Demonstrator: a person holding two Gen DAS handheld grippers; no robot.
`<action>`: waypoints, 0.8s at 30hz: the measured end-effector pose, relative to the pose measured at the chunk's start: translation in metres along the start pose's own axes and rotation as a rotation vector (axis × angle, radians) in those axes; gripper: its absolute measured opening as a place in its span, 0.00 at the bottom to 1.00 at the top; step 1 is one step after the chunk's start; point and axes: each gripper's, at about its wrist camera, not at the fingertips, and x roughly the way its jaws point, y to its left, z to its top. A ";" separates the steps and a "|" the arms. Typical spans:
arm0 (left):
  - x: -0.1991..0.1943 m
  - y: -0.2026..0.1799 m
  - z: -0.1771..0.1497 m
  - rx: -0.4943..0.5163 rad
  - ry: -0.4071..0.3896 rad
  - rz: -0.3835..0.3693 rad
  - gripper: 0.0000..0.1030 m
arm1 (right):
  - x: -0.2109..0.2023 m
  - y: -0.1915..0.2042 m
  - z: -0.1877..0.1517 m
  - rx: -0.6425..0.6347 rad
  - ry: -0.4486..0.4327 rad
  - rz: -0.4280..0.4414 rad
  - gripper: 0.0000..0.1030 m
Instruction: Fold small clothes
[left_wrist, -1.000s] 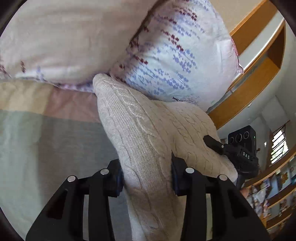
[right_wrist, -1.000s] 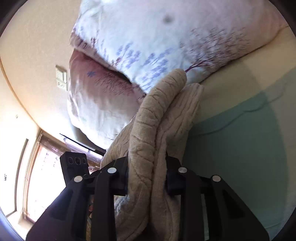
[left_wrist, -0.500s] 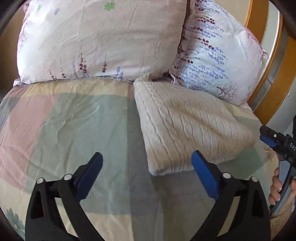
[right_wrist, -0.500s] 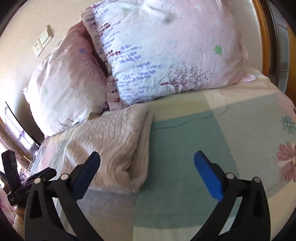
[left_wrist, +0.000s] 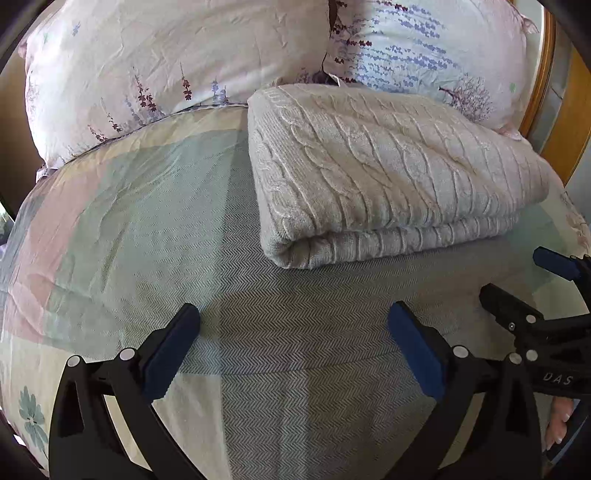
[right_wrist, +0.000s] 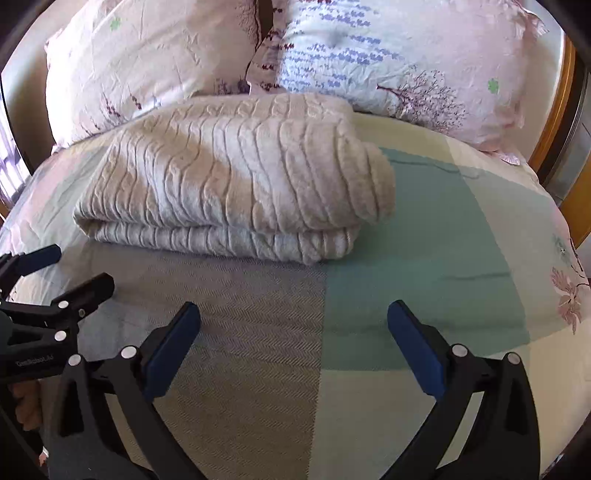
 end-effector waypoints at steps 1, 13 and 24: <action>-0.001 0.000 0.000 0.002 -0.001 0.003 0.99 | 0.000 -0.002 -0.001 0.008 0.004 0.009 0.98; 0.000 0.002 -0.001 -0.004 0.000 -0.003 0.99 | 0.002 -0.004 -0.001 0.018 0.006 0.009 0.98; 0.000 0.001 0.000 -0.005 0.000 -0.003 0.99 | 0.003 -0.004 -0.001 0.019 0.005 0.008 0.98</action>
